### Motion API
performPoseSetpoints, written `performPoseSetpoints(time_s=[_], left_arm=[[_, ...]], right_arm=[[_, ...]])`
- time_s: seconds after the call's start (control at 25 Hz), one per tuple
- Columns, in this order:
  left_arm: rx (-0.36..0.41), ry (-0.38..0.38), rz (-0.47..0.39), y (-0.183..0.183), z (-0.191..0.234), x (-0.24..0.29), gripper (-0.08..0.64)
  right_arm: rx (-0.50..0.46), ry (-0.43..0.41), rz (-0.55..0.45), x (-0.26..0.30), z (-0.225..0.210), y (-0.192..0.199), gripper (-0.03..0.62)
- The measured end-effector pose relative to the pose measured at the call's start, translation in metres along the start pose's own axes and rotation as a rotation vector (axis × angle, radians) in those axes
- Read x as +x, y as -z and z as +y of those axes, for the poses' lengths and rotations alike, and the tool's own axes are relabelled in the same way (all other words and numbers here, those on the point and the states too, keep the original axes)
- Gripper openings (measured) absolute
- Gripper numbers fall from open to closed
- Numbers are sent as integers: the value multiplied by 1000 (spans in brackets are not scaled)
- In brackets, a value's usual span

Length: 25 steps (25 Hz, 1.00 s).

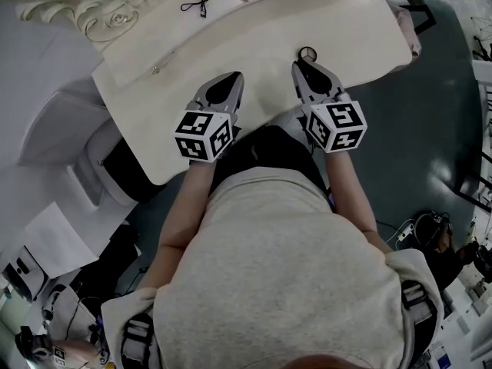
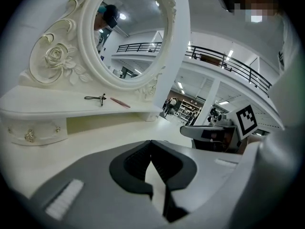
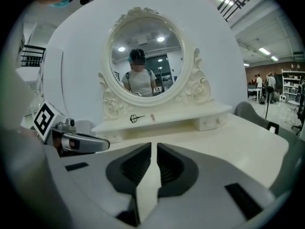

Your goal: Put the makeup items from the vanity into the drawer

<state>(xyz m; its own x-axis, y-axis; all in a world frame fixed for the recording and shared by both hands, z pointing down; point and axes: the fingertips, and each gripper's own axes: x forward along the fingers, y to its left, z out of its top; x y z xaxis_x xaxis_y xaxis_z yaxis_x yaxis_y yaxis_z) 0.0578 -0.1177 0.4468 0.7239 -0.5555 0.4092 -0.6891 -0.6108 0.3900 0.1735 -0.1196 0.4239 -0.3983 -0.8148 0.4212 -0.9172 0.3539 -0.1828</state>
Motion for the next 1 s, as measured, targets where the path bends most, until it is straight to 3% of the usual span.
performPoseSetpoints(time_s=[0.2,0.32,0.4,0.52,0.64,1.0], left_arm=[[3,8,32,3,-5,21,11],[6,8,52,6,-6,30,9],[-1,1,63,9,-6,33,9],[-7,-11,82,15,-4,37,11],[-13,-21,102,22,-3,39,9],[-53,-59,153,43,8,42,11]], right_arm=[[-12,53,23,4,-31,5,6],[-11,69,59,9,-47,15,115],[-9,85,85,13,-59,25,118],[-4,120,130,21,-75,47,184],[-11,141,177,26,-87,65,205],[-111,78,301,49,-91,81,242]])
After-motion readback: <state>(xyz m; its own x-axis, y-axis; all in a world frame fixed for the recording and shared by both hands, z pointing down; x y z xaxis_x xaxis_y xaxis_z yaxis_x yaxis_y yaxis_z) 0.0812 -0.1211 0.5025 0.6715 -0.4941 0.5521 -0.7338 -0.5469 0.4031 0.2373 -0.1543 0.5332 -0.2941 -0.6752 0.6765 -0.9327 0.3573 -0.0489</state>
